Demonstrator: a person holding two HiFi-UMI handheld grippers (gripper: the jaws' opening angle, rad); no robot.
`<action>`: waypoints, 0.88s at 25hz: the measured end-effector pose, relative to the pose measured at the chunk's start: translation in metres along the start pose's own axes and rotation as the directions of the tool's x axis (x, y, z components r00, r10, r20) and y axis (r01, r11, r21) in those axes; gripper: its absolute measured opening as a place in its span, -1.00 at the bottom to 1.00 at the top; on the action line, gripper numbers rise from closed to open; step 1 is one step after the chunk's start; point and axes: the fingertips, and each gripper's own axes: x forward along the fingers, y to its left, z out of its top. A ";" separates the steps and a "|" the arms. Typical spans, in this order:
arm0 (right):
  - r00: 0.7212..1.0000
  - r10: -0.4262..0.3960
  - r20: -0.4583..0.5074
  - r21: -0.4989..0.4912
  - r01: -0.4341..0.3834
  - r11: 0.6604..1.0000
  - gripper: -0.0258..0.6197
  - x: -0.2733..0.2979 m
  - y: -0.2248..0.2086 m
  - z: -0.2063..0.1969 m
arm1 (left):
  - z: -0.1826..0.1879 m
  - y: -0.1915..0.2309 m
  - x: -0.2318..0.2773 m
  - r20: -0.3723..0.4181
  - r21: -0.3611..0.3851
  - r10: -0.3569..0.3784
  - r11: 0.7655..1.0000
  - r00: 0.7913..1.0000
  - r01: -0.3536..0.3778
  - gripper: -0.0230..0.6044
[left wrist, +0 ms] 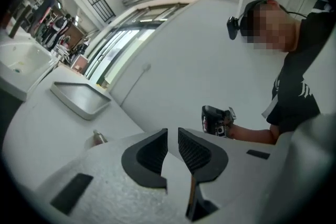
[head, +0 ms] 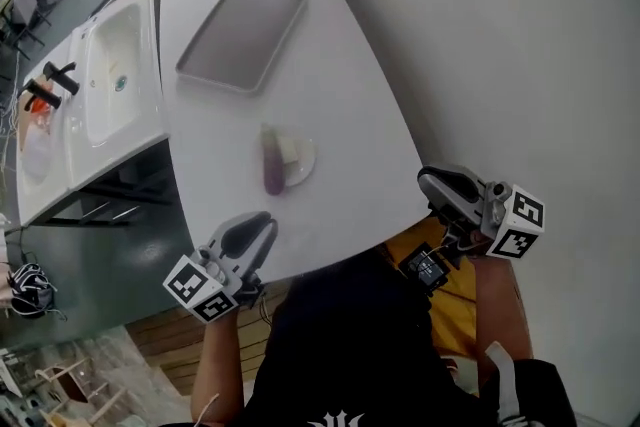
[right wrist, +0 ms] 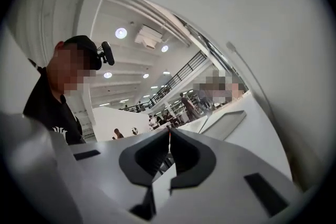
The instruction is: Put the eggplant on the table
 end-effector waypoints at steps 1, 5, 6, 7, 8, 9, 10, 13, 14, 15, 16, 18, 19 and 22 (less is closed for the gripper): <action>1.000 -0.009 0.027 -0.019 0.009 1.000 -0.90 -0.009 0.013 0.000 | -0.011 -0.011 -0.004 0.002 -0.017 -0.016 1.000 1.000 0.016 -0.74; 0.994 -0.016 0.108 -0.023 0.019 1.000 -0.90 -0.034 0.045 -0.008 | -0.059 -0.043 -0.015 -0.040 -0.095 -0.045 0.995 0.998 0.041 -0.75; 0.994 -0.011 0.112 -0.018 0.013 1.000 -0.90 -0.037 0.051 -0.010 | -0.065 -0.051 -0.017 -0.052 -0.102 -0.049 0.994 0.997 0.043 -0.75; 0.994 -0.002 0.109 -0.017 0.003 1.000 -0.90 -0.038 0.057 -0.010 | -0.066 -0.058 -0.018 -0.059 -0.102 -0.051 0.994 0.997 0.045 -0.75; 0.995 0.012 0.103 -0.020 -0.010 1.000 -0.90 -0.039 0.063 -0.010 | -0.065 -0.065 -0.020 -0.059 -0.096 -0.050 0.994 0.997 0.045 -0.75; 0.995 0.028 0.095 -0.022 -0.026 0.999 -0.90 -0.039 0.070 -0.009 | -0.062 -0.071 -0.022 -0.053 -0.088 -0.046 0.995 0.998 0.041 -0.75; 0.995 0.047 0.088 -0.022 -0.045 0.999 -0.90 -0.037 0.077 -0.008 | -0.057 -0.076 -0.024 -0.043 -0.080 -0.039 0.996 0.998 0.036 -0.75; 0.991 0.116 0.073 -0.016 -0.115 0.993 -0.91 -0.030 0.096 -0.006 | -0.043 -0.087 -0.036 -0.013 -0.054 -0.005 0.999 1.000 0.004 -0.75; 0.987 0.145 0.071 -0.014 -0.144 0.989 -0.91 -0.026 0.101 -0.006 | -0.040 -0.089 -0.041 -0.005 -0.044 0.008 0.999 1.000 -0.008 -0.75; 0.982 0.177 0.070 -0.011 -0.176 0.984 -0.91 -0.022 0.104 -0.007 | -0.041 -0.089 -0.046 0.002 -0.044 0.018 0.999 1.000 -0.018 -0.75; 0.977 0.206 0.063 -0.012 -0.205 0.979 -0.91 -0.018 0.104 -0.010 | -0.045 -0.085 -0.051 0.015 -0.069 0.025 0.997 1.000 -0.024 -0.75; 0.976 0.217 -0.003 -0.039 -0.217 0.975 -0.91 -0.013 0.091 -0.029 | -0.062 -0.070 -0.062 0.097 -0.240 0.033 0.971 0.995 -0.009 -0.75; 0.979 0.194 -0.061 -0.066 -0.197 0.978 -0.91 -0.012 0.081 -0.040 | -0.072 -0.060 -0.069 0.178 -0.370 0.047 0.929 0.983 0.023 -0.75; 0.976 0.198 -0.087 -0.072 -0.205 0.976 -0.91 -0.022 0.064 -0.041 | -0.088 -0.043 -0.091 0.431 -0.587 0.153 0.796 0.889 0.148 -0.88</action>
